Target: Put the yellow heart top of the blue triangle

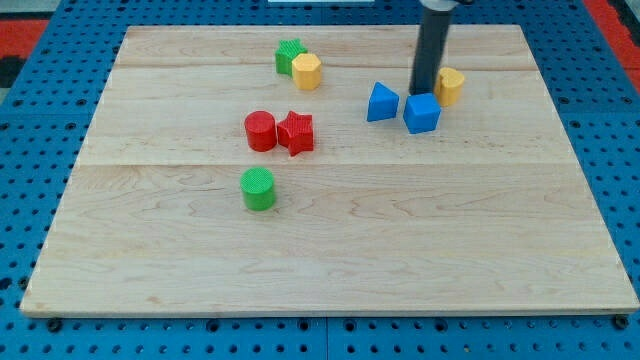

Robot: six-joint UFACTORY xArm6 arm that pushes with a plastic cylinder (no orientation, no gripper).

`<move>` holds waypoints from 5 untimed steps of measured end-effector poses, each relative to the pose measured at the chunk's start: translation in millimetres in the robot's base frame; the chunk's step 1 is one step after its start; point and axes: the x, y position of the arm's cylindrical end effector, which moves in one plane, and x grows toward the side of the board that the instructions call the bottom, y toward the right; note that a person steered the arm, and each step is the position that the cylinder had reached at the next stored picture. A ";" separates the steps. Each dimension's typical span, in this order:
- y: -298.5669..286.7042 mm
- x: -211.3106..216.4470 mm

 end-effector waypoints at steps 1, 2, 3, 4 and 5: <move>43.0 10.3; 51.5 6.6; 86.3 3.6; 120.2 3.0; 107.8 -28.5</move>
